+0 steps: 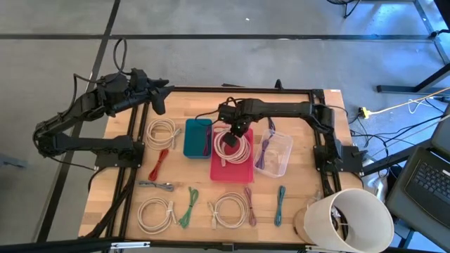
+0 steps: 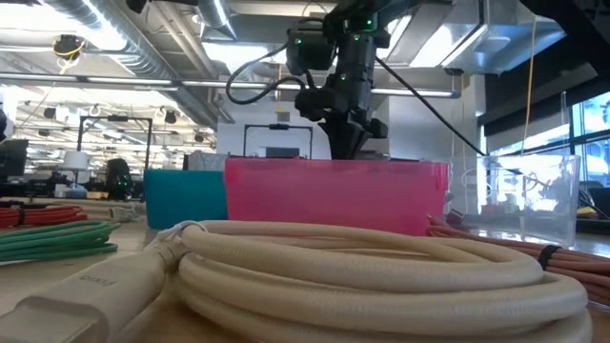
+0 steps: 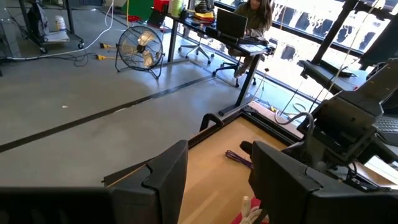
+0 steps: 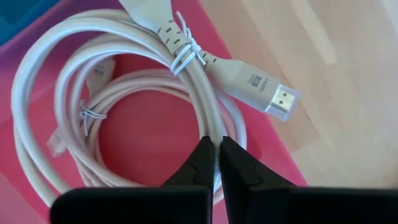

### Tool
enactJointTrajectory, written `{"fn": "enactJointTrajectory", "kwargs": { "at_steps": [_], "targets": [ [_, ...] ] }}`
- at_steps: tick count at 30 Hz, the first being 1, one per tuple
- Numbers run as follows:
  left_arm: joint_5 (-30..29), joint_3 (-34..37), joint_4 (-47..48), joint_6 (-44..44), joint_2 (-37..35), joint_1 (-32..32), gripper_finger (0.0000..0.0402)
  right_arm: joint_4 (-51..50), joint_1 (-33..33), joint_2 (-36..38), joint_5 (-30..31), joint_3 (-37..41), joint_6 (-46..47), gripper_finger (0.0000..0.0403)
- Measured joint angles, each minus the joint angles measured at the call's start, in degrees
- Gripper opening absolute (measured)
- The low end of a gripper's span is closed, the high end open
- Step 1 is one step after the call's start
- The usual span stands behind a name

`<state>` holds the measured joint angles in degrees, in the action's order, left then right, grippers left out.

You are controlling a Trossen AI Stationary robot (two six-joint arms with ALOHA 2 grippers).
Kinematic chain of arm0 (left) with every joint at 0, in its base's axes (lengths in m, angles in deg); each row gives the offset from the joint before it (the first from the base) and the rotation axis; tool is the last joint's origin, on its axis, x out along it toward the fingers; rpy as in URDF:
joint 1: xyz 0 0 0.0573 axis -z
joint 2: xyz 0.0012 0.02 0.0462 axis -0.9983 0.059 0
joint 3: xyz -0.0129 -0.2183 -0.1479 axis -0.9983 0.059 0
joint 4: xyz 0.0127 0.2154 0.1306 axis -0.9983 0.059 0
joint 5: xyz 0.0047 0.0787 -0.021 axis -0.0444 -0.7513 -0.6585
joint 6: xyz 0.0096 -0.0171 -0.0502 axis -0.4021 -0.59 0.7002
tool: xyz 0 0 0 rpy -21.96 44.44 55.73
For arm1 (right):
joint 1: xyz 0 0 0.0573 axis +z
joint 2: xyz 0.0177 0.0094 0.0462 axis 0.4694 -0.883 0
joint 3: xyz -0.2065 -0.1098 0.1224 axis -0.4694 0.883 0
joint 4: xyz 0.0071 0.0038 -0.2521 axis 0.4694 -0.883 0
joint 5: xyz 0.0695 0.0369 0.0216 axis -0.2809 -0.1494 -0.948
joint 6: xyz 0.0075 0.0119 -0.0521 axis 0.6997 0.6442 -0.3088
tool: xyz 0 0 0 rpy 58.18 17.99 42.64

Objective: Pick & Place USB Port
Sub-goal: Put the white charger cable into the pink bin, then put the white and black charger cable into the blue bin

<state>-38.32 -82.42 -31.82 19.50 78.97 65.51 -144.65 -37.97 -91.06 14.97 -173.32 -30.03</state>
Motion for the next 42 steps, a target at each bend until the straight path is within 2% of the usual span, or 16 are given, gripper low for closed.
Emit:
{"fn": "enactJointTrajectory", "kwargs": {
  "at_steps": [5,14,21,31,42],
  "targets": [
    [0.00,0.00,0.00,0.02,-0.01,-0.02,0.0173,2.60,0.07,-0.97,-2.37,3.17,-0.15,0.0007],
    [0.00,0.00,0.02,0.02,-0.02,-0.02,0.0173,8.14,0.02,-0.82,-2.48,11.76,1.52,0.0007],
    [-0.02,0.00,0.02,0.02,0.00,0.00,0.0173,9.62,0.07,-0.77,-3.06,12.14,2.23,0.0011],
    [-0.02,0.00,0.02,0.02,-0.02,-0.01,0.0173,8.24,0.12,-0.79,-3.70,9.85,3.24,0.0121],
    [-0.04,0.00,0.02,0.02,-0.02,0.00,0.0173,-0.71,0.24,-0.66,-2.34,0.98,1.74,0.0162]
  ]
}}
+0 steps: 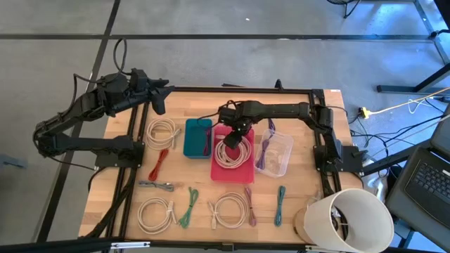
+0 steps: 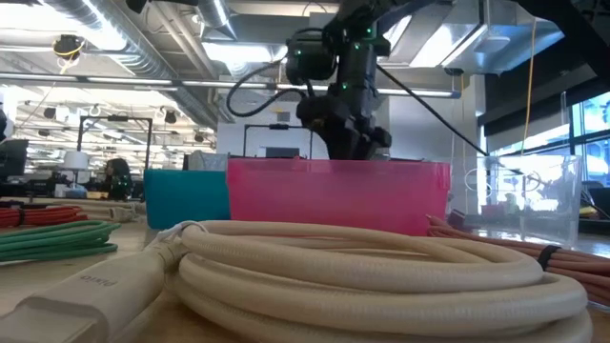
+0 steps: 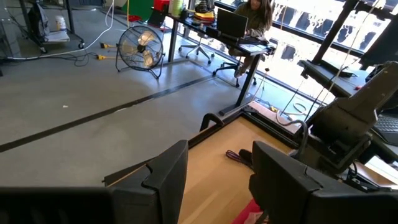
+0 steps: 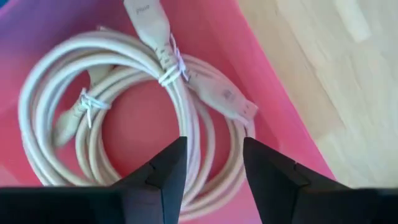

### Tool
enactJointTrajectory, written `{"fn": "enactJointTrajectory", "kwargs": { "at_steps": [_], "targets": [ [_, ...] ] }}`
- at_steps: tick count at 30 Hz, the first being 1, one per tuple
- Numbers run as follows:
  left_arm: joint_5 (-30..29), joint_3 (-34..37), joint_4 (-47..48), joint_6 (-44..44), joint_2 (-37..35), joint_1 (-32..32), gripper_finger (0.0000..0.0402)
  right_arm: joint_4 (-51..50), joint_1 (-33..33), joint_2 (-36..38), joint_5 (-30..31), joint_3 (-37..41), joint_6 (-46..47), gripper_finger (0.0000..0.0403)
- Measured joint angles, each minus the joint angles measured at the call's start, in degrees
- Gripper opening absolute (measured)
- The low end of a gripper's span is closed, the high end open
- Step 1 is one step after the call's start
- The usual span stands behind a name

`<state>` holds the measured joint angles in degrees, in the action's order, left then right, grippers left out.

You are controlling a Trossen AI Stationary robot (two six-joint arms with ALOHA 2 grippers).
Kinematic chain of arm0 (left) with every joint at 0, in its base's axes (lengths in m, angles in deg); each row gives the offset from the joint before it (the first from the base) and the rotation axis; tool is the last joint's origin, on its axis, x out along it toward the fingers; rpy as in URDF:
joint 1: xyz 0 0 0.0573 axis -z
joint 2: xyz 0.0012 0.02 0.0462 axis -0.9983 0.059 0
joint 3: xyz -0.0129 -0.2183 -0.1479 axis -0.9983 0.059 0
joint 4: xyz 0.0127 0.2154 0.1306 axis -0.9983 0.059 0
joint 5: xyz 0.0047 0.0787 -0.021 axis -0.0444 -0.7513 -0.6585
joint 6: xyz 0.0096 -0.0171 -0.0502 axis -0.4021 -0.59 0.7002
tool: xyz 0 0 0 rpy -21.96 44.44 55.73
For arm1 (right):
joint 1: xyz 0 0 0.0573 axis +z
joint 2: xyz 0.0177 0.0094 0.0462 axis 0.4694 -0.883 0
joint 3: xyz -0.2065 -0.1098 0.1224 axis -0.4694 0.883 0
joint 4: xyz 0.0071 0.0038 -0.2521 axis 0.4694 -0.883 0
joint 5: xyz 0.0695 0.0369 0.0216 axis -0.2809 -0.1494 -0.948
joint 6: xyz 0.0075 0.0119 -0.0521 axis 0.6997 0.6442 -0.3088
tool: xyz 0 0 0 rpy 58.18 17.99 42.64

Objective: Pick & Place USB Port
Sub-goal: Put the white and black charger cable into the blue bin

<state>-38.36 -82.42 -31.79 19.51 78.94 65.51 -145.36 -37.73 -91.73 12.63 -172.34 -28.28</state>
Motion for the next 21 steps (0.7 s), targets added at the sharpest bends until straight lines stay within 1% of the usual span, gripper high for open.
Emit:
{"fn": "enactJointTrajectory", "kwargs": {
  "at_steps": [3,5,12,15,18,21],
  "targets": [
    [0.00,0.00,0.02,0.00,0.00,0.00,0.0173,-3.98,0.10,0.07,0.03,-2.85,-0.03,0.0166],
    [0.00,0.00,0.02,0.00,0.00,-0.02,0.0173,-8.08,0.32,0.04,1.11,-4.86,-0.07,0.0166],
    [0.00,0.00,0.05,0.00,0.00,-0.02,0.0173,-23.31,3.82,0.10,13.53,-16.25,0.63,0.0161],
    [0.12,0.00,0.37,0.07,0.00,-0.02,0.0173,-27.13,4.93,0.96,15.47,-20.78,2.04,0.0161],
    [3.03,-0.02,4.56,1.70,0.00,-0.02,0.0173,-28.00,5.25,3.42,17.27,-23.60,4.35,0.0160],
    [5.24,-0.02,12.75,5.39,0.00,0.00,0.0173,-28.07,5.22,7.62,19.32,-23.96,6.51,0.0158]
  ]
}}
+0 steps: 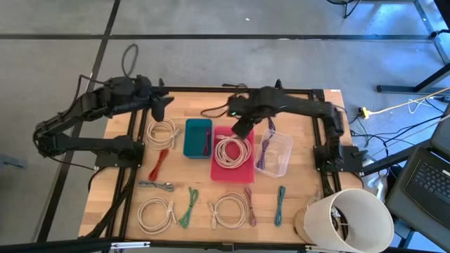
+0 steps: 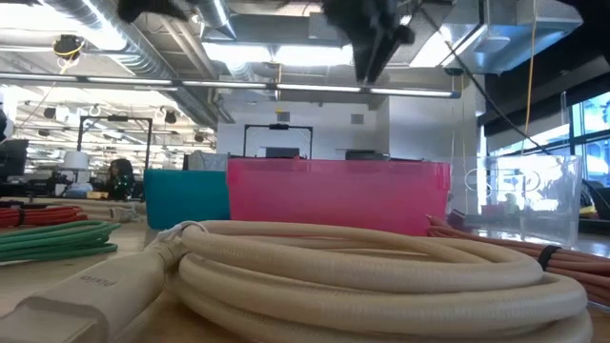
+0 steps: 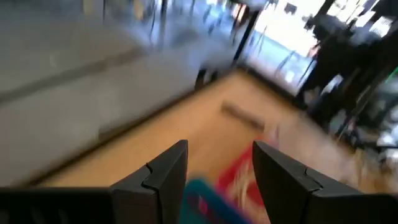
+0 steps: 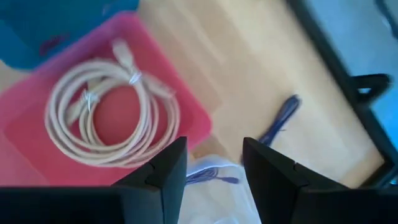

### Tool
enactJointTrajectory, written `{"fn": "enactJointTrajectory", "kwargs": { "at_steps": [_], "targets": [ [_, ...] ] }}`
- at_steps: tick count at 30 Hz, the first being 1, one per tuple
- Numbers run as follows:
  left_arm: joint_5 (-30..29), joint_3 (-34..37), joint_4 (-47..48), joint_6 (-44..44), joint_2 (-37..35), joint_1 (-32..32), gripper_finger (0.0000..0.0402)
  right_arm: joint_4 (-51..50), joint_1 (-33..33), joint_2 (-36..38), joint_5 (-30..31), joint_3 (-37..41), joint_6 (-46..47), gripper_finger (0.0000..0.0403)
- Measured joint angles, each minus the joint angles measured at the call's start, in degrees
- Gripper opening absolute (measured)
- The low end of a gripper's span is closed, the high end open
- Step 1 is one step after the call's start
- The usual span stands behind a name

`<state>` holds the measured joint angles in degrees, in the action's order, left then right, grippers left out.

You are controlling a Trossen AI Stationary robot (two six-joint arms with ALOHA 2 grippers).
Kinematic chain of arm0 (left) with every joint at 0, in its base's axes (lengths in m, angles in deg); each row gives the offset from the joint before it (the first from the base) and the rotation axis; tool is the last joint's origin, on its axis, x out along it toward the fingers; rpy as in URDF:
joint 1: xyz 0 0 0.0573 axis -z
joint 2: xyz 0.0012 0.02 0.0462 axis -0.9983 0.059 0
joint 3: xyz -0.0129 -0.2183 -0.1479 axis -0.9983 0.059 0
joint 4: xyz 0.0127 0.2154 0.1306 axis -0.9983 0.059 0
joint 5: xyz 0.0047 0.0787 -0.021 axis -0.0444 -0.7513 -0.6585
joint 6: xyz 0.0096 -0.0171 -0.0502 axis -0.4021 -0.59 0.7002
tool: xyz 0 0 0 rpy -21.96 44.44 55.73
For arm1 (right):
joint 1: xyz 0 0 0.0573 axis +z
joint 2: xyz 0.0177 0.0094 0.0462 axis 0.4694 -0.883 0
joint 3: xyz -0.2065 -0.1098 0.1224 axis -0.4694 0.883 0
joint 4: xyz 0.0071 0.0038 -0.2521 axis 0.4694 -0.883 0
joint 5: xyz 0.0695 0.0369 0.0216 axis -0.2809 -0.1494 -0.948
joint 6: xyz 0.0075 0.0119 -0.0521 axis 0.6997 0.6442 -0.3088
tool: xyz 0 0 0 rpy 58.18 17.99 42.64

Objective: Pick & Place USB Port
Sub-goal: Put the white and black charger cable into the blue bin

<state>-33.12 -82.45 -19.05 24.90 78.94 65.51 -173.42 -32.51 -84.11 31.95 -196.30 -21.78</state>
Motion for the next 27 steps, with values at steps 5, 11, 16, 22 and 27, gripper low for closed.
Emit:
{"fn": "enactJointTrajectory", "kwargs": {
  "at_steps": [5,11,16,22,27],
  "targets": [
    [1.26,0.02,13.81,8.29,0.32,0.02,0.0173,0.03,-0.43,7.50,4.30,1.31,2.14,0.0157],
    [6.50,1.86,18.97,14.00,0.40,3.91,0.0173,0.01,-0.61,13.80,10.70,1.40,2.06,0.0157],
    [17.06,8.16,19.53,12.94,2.18,12.92,0.0173,0.03,-0.61,16.37,13.92,1.40,0.68,0.0157],
    [20.28,15.74,19.24,8.15,8.40,25.40,0.0173,0.03,-0.61,16.67,14.00,1.46,-1.52,0.0157],
    [20.14,20.58,17.84,5.74,14.19,33.35,0.0173,0.03,-0.61,16.67,14.22,1.46,-2.24,0.0157]
  ]
}}
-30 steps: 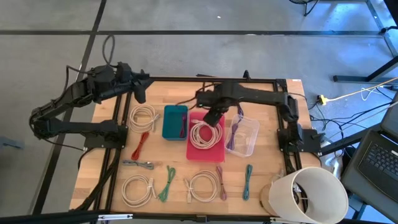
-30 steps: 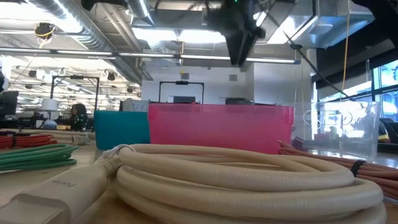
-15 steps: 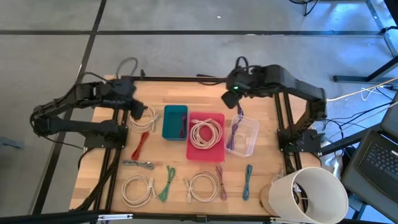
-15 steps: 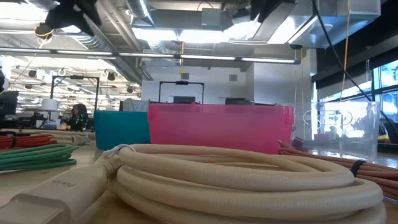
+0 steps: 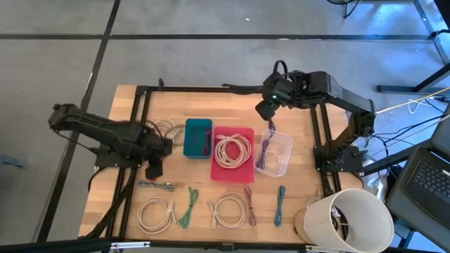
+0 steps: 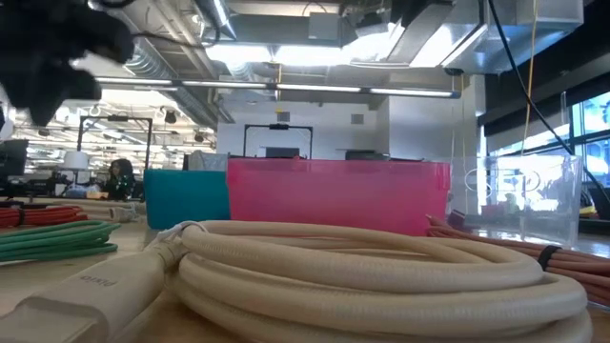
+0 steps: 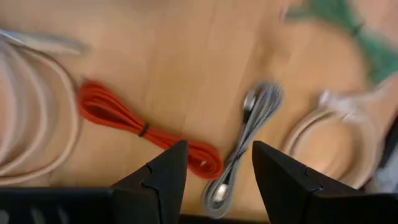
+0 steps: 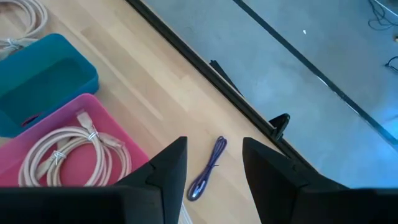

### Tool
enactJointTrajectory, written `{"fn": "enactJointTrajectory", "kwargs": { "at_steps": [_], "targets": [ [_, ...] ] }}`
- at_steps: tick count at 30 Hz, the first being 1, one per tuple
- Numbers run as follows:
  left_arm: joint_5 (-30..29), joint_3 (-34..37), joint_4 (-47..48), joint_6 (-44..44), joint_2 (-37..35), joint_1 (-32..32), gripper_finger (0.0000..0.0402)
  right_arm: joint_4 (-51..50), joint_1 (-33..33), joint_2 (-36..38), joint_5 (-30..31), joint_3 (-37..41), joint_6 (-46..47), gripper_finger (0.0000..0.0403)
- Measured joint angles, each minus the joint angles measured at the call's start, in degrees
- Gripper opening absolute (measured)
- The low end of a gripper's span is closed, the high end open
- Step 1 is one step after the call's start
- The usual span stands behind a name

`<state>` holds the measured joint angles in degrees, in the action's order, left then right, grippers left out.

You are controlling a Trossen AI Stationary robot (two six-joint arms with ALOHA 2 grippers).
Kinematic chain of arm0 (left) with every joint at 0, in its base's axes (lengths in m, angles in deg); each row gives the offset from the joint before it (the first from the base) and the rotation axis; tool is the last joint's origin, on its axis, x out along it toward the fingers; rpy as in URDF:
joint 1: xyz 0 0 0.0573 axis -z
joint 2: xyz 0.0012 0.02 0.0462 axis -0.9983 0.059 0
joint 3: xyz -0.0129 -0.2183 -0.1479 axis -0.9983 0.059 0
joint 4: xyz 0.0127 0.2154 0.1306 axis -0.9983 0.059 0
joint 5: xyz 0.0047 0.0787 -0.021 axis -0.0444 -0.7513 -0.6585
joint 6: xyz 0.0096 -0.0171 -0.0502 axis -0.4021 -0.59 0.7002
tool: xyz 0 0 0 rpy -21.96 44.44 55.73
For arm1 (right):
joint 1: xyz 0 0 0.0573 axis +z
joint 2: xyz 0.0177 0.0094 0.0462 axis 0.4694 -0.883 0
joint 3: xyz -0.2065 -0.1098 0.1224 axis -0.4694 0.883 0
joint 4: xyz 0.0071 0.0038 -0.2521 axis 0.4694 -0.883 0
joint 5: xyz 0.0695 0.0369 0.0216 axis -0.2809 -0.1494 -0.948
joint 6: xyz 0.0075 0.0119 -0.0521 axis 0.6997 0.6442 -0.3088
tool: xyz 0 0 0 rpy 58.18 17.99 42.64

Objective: Pick & Place USB Port
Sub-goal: Put the white and black charger cable into the blue bin

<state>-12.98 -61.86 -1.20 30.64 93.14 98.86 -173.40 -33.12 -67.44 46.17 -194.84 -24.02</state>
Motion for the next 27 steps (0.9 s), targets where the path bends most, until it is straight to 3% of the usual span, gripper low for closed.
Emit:
{"fn": "enactJointTrajectory", "kwargs": {
  "at_steps": [10,15,27],
  "targets": [
    [2.96,7.04,-13.27,0.87,6.83,11.03,0.0173,0.00,0.00,0.00,1.17,0.00,-0.01,0.0157],
    [1.33,7.42,-17.10,0.85,9.69,15.75,0.0173,0.00,0.00,0.00,1.17,0.00,-0.01,0.0157],
    [0.06,7.44,-22.19,0.24,18.32,20.07,0.0173,0.00,0.00,0.00,1.19,0.00,-3.21,0.0157]
  ]
}}
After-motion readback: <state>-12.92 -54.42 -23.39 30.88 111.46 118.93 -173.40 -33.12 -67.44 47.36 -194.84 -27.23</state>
